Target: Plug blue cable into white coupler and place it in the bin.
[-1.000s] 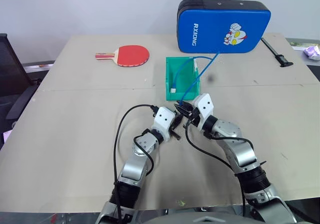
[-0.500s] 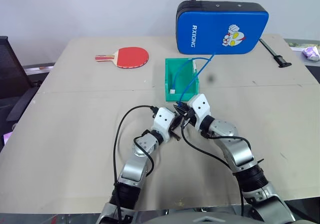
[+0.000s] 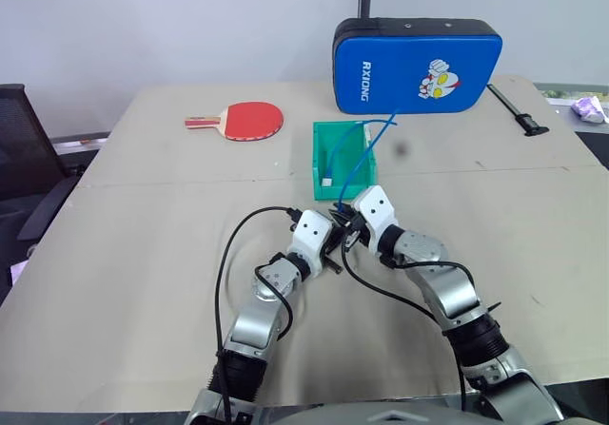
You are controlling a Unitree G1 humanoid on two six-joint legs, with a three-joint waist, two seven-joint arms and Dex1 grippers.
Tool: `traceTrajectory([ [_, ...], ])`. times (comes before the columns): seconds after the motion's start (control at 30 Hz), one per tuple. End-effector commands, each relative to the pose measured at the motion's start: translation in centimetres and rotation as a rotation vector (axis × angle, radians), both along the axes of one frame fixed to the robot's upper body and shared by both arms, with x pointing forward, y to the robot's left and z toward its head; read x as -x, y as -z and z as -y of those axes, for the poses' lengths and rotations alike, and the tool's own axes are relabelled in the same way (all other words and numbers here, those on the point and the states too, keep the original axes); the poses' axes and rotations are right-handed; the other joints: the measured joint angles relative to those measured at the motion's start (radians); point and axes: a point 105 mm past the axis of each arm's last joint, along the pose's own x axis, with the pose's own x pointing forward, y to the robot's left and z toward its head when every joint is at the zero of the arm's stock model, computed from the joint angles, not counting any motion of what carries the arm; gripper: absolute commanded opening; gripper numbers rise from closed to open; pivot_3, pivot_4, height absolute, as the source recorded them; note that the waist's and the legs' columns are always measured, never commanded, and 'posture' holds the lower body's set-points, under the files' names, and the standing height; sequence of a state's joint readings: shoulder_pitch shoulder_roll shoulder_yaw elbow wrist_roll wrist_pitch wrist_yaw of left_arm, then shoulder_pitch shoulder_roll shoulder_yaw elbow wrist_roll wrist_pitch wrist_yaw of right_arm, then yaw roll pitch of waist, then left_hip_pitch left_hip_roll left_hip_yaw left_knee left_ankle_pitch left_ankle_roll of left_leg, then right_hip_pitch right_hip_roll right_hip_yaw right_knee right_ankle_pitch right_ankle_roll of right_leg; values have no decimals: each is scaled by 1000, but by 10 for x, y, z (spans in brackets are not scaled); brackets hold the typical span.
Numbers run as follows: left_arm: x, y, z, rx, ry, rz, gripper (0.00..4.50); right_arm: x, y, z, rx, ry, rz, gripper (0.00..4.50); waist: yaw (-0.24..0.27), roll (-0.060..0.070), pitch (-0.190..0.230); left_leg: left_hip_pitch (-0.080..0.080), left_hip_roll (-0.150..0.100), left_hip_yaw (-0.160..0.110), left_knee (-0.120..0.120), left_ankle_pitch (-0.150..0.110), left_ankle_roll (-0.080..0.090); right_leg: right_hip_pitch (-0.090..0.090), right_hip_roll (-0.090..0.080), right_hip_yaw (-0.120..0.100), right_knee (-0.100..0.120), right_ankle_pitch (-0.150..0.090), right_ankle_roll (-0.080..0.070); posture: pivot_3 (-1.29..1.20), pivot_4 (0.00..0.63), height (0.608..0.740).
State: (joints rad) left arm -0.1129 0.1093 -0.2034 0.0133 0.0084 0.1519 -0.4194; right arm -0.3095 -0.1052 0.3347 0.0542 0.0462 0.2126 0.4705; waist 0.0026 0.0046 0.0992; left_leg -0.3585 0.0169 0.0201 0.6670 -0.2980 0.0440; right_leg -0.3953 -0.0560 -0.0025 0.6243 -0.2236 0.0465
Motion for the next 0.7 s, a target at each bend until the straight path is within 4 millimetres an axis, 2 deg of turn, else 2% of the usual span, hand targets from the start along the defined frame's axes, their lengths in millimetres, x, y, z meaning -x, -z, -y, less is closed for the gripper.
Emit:
traceTrajectory([
  [0.03, 13, 9, 13, 24, 70, -36, 1328, 1, 35, 11, 9, 52, -116, 0, -3, -1, 1, 0, 0, 0, 0, 0, 0, 0, 0, 0, 0, 0, 0, 0, 150, 728],
  [0.07, 13, 7, 13, 28, 73, -27, 1619, 0, 28, 10, -11, 49, -91, 0, -5, -2, 2, 0, 0, 0, 0, 0, 0, 0, 0, 0, 0, 0, 0, 0, 150, 728],
  [0.1, 13, 6, 12, 32, 71, -19, 2220, -1, 24, 9, -23, 44, -69, 0, -6, -3, 3, -1, 0, 0, 0, 0, 0, 0, 0, 0, 0, 0, 0, 0, 150, 728],
  [0.2, 16, -4, 2, 24, 60, 31, 3637, -1, 7, 9, -73, 26, -13, 0, -12, -4, 8, -1, 0, 0, 1, 0, 0, -1, -1, 0, 0, 0, 0, 0, 150, 728],
  [0.3, 25, -23, -14, 39, 78, 74, 3637, 0, -21, 7, -139, -17, 47, 0, -17, -8, 16, -3, 1, -1, 1, 0, 0, -2, -2, 0, 1, 0, 0, 0, 150, 728],
  [0.37, 32, -39, -29, 40, 78, 103, 3637, 1, -49, 5, -194, -59, 87, 0, -18, -10, 23, -5, 1, -1, 1, 0, 0, -5, -6, 0, 2, 0, -1, 0, 150, 728],
  [0.5, 43, -70, -50, 57, 97, 117, 3637, -3, -99, 0, -243, -129, 133, 0, -18, -10, 32, -23, 2, -2, 3, 2, -3, -22, -8, -2, 4, 4, -1, 0, 150, 728],
  [0.57, 43, -88, -63, 69, 79, 122, 3637, -12, -119, -2, -260, -137, 118, 0, -17, -10, 35, -25, 2, -2, 3, 2, -4, -24, -8, -4, 4, 5, 1, 0, 150, 728],
  [0.7, 41, -116, -78, 79, 79, 129, 3637, -37, -146, -2, -277, -108, 80, 0, -14, -10, 36, -25, 1, -5, 2, 2, -4, -22, -8, -8, 2, 5, 1, 0, 150, 728],
])
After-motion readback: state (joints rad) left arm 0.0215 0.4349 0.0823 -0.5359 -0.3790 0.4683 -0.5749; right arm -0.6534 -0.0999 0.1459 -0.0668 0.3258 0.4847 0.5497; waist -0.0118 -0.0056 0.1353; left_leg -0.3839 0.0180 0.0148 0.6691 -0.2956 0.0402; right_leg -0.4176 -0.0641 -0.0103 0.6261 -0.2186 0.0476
